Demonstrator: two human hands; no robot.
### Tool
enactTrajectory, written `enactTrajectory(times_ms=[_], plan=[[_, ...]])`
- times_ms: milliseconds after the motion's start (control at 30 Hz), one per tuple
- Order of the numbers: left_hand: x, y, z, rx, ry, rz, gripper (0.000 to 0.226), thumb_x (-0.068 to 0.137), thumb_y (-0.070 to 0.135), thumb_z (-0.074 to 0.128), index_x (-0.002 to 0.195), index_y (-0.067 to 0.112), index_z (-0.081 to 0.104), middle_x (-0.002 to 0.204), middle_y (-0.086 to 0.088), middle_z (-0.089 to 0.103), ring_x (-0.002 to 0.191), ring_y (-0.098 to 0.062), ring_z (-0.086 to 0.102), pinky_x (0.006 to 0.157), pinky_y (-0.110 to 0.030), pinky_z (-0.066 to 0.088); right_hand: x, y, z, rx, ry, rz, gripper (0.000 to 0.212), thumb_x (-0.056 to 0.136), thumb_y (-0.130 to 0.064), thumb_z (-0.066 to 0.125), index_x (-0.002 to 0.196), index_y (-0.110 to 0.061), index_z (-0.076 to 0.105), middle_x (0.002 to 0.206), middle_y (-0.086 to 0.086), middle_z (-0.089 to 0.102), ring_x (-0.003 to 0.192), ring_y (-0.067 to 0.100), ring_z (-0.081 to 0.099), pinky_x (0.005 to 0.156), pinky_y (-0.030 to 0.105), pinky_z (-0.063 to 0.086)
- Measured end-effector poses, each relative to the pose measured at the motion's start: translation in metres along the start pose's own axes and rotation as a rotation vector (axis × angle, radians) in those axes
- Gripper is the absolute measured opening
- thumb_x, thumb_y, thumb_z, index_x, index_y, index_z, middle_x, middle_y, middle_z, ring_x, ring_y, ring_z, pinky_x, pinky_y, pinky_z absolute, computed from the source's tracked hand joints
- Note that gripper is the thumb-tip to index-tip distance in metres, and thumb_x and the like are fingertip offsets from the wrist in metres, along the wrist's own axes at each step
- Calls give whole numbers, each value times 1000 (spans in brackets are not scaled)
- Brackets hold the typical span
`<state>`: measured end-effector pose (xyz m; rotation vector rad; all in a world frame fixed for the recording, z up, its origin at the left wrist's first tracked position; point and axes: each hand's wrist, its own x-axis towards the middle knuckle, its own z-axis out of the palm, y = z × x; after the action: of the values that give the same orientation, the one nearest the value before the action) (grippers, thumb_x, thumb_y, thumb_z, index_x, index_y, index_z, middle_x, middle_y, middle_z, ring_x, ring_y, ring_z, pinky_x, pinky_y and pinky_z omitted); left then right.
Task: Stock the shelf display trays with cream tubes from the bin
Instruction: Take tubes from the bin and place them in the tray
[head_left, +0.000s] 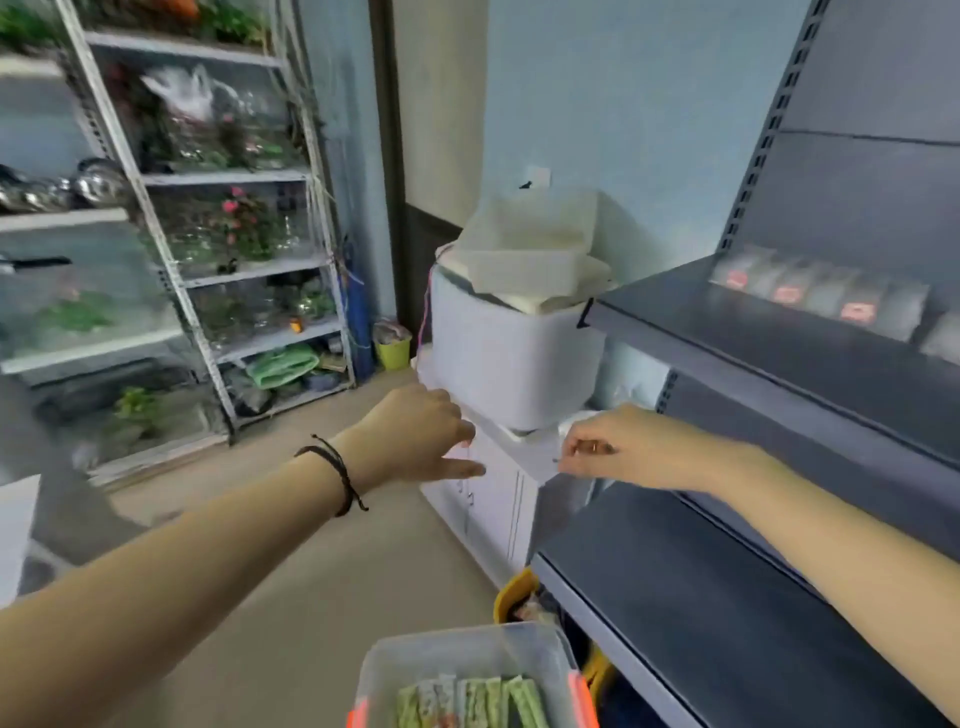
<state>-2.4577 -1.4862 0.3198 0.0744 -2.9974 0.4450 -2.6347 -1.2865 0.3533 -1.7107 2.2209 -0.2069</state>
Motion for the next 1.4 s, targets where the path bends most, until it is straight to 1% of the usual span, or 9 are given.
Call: enactTrajectory(times_ms=[200, 333, 433, 733, 833, 967, 1133, 1300, 1400], plan=[[-127, 42, 171, -184, -405, -124, 62, 83, 71, 34, 120, 27, 57, 118, -1, 61, 114, -24, 52, 92, -37, 41, 57, -4, 192, 25, -363, -3, 40, 92, -55, 50, 113, -23, 62, 100, -7, 63, 86, 9, 58, 70, 26, 45], [-169, 104, 255, -382, -579, -230, 51, 89, 58, 44, 127, 24, 52, 122, -4, 58, 116, -26, 51, 92, -40, 42, 67, 12, 305, 55, -552, 27, 42, 93, -52, 50, 121, -22, 55, 107, -2, 61, 101, 18, 58, 86, 35, 48], [-184, 145, 310, -561, -694, -330, 42, 90, 43, 53, 124, 19, 49, 119, -7, 57, 114, -27, 51, 87, -42, 46, 69, 28, 376, 148, -665, 88, 36, 93, -48, 53, 118, -23, 55, 96, -6, 57, 92, 17, 59, 79, 30, 46], [-176, 222, 473, -1131, -738, -773, 57, 80, 38, 69, 130, 23, 46, 126, 0, 53, 114, -19, 52, 94, -33, 45, 93, 93, 549, 383, -670, 324, 50, 88, -42, 62, 131, -20, 50, 96, -9, 60, 89, 9, 60, 78, 24, 49], [-167, 238, 524, -1195, -739, -886, 51, 81, 30, 70, 126, 17, 49, 119, -2, 58, 105, -20, 56, 89, -34, 48, 109, 112, 599, 418, -647, 365, 52, 88, -40, 64, 133, -20, 48, 98, -8, 58, 83, 6, 56, 68, 20, 44], [-153, 253, 572, -1225, -757, -968, 52, 84, 33, 65, 131, 24, 47, 114, -1, 61, 101, -19, 58, 82, -31, 50, 128, 125, 645, 475, -601, 363, 58, 85, -41, 67, 136, -23, 48, 116, -2, 60, 84, 9, 61, 77, 26, 52], [-146, 262, 592, -1213, -692, -1113, 40, 88, 33, 62, 126, 21, 57, 120, 2, 64, 107, -15, 59, 82, -26, 47, 137, 123, 679, 479, -507, 360, 40, 82, -35, 72, 118, -24, 62, 79, -7, 54, 66, 7, 52, 59, 25, 41], [-138, 271, 591, -1174, -716, -1110, 17, 86, 30, 61, 100, 19, 61, 89, 3, 62, 83, -17, 61, 65, -30, 45, 135, 127, 680, 409, -501, 303, 22, 79, -33, 73, 91, -21, 60, 91, -4, 55, 79, 14, 55, 66, 30, 43], [-135, 273, 590, -1127, -753, -1010, 14, 88, 28, 58, 97, 18, 56, 87, 3, 60, 84, -20, 60, 61, -29, 41, 135, 127, 674, 416, -567, 292, 21, 79, -30, 71, 77, -23, 52, 83, -6, 55, 74, 15, 55, 62, 29, 41]])
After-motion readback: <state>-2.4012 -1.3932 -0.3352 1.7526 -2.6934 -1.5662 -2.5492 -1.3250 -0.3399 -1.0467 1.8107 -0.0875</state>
